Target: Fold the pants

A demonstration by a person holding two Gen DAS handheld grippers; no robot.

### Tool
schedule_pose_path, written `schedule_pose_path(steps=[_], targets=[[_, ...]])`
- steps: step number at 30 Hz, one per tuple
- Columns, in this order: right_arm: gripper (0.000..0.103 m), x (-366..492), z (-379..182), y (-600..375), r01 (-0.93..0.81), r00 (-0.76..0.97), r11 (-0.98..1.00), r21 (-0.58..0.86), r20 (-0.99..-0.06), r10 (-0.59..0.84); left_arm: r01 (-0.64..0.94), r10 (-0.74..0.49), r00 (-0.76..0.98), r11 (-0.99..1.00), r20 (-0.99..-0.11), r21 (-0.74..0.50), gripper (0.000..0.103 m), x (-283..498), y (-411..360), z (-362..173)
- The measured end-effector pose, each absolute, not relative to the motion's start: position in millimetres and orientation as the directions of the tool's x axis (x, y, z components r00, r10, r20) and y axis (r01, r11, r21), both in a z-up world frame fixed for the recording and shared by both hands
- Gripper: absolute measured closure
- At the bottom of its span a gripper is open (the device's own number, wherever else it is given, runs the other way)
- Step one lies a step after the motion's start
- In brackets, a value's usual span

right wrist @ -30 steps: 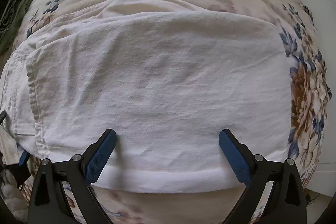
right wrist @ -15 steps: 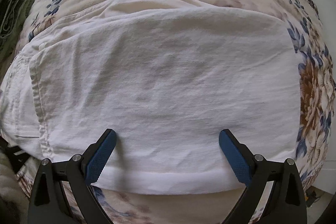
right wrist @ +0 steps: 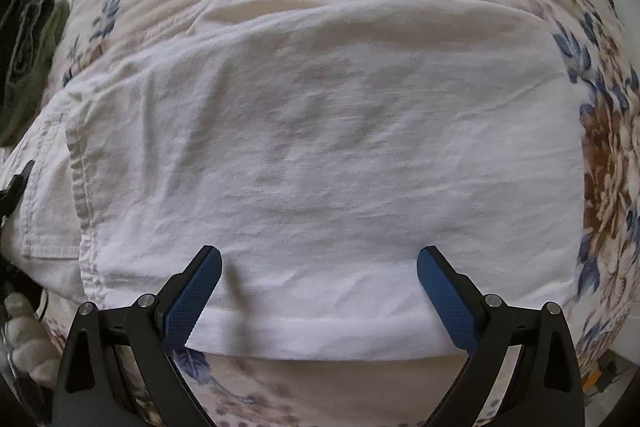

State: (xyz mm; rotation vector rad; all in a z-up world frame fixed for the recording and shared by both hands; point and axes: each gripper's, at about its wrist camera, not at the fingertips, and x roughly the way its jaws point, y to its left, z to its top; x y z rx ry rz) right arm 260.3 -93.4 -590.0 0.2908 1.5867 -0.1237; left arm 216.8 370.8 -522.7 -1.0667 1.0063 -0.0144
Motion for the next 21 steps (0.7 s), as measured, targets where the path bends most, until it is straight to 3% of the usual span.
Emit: schedule_pose_path(steps=[9, 15, 21], targets=[[0.003, 231, -568, -194, 0.451, 0.080, 0.877, 0.167, -0.986, 0.147, -0.058, -0.504, 0.545, 0.775, -0.671, -0.629, 0.077, 226, 233, -429], [0.003, 201, -589, -276, 0.588, 0.175, 0.712, 0.384, -0.920, 0.352, 0.114, -0.565, 0.399, 0.812, -0.722, -0.572, 0.077, 223, 110, -444], [0.003, 152, -580, -363, 0.693, 0.195, 0.654, 0.301, -0.953, 0.232, 0.222, -0.516, 0.265, 0.855, -0.815, -0.469, 0.077, 196, 9, -497]])
